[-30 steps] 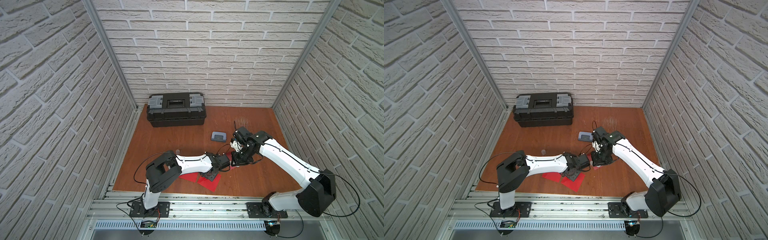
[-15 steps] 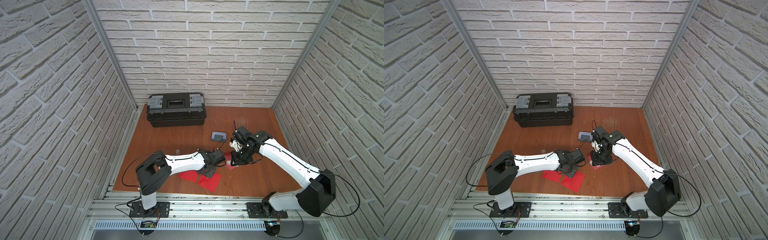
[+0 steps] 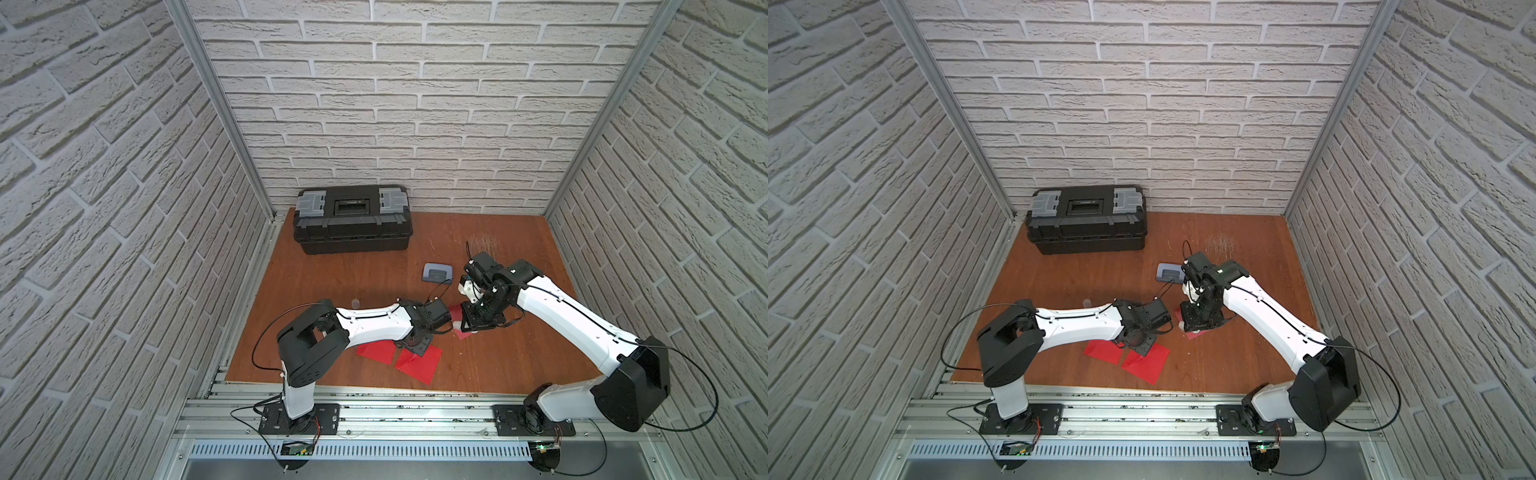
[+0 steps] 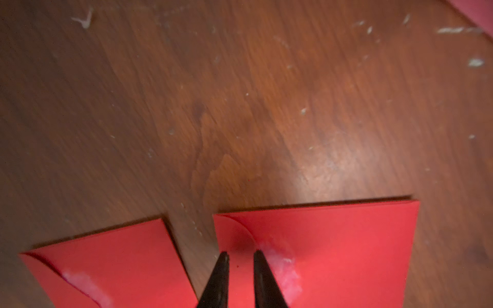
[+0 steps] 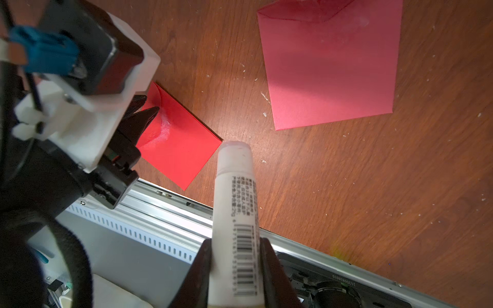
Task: Seal the envelope with a glue stick
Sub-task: Seal the envelope at the center of the board.
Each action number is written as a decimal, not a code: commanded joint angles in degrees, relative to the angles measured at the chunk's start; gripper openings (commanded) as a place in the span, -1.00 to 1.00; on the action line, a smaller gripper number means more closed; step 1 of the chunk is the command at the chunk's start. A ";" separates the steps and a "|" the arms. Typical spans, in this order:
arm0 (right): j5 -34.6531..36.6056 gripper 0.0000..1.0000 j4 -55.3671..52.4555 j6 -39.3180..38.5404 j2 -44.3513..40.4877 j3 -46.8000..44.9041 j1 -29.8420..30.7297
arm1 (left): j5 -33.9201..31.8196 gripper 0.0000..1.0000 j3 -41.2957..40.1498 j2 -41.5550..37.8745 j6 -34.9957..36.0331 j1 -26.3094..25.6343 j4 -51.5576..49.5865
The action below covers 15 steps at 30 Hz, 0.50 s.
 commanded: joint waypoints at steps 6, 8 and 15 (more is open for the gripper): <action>0.52 -0.95 -0.42 0.24 0.04 1.06 0.60 | 1.47 -0.65 -1.89 5.23 -0.39 -0.50 -0.72; 0.53 -0.95 -0.45 0.24 0.04 1.14 0.60 | 0.98 -0.65 -2.13 5.14 -0.31 -0.60 -0.87; 0.59 -0.95 -0.72 0.28 -0.23 1.54 0.69 | -0.66 -0.65 -1.45 -0.05 1.03 0.13 -0.73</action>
